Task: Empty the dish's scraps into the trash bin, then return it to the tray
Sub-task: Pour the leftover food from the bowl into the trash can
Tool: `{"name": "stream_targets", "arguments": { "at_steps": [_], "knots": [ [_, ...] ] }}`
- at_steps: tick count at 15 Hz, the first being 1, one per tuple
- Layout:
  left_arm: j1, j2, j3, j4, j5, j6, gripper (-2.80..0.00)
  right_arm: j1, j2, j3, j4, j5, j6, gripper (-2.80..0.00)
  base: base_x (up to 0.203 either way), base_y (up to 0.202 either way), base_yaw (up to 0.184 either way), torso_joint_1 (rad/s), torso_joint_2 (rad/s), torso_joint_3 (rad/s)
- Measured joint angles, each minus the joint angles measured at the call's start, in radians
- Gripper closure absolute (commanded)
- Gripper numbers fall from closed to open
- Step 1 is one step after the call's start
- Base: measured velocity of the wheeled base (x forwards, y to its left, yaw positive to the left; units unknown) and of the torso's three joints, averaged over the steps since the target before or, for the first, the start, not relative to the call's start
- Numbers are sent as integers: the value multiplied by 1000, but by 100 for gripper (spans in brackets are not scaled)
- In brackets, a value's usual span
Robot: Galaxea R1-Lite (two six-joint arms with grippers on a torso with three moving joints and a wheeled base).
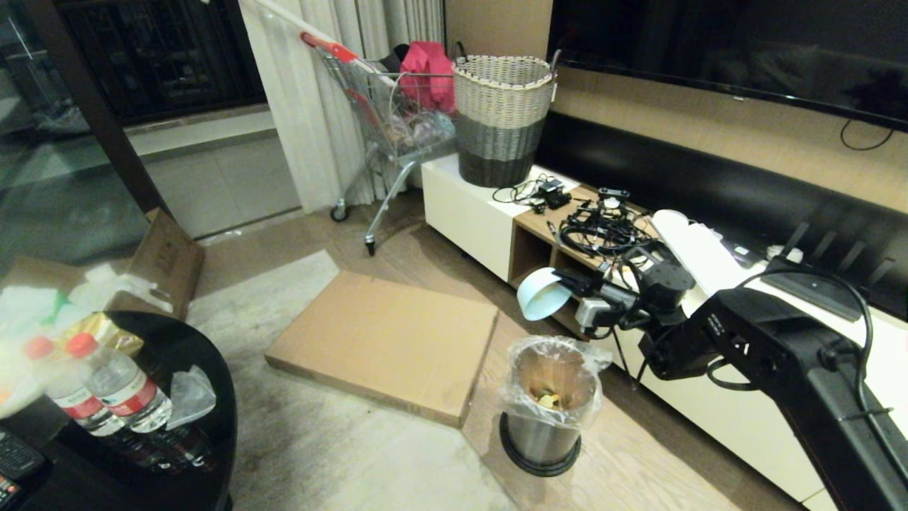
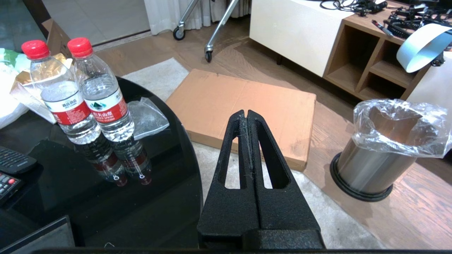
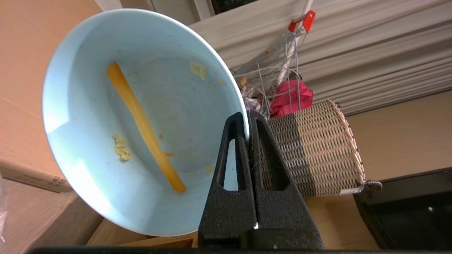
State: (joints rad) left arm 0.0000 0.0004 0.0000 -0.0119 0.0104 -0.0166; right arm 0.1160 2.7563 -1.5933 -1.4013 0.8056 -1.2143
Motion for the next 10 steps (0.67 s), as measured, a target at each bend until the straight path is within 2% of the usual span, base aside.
{"name": "stream_targets", "arguments": {
  "at_steps": [2,6,10],
  "knots": [
    [0,0,0,0,0,0,0,-4,-8,4,-1,19,23,0,0,0,0,0,0,0],
    [0,0,0,0,0,0,0,-15,-29,-5,-41,77,128,0,0,0,0,0,0,0],
    [0,0,0,0,0,0,0,-8,-35,-16,-121,81,216,0,0,0,0,0,0,0]
  ]
}}
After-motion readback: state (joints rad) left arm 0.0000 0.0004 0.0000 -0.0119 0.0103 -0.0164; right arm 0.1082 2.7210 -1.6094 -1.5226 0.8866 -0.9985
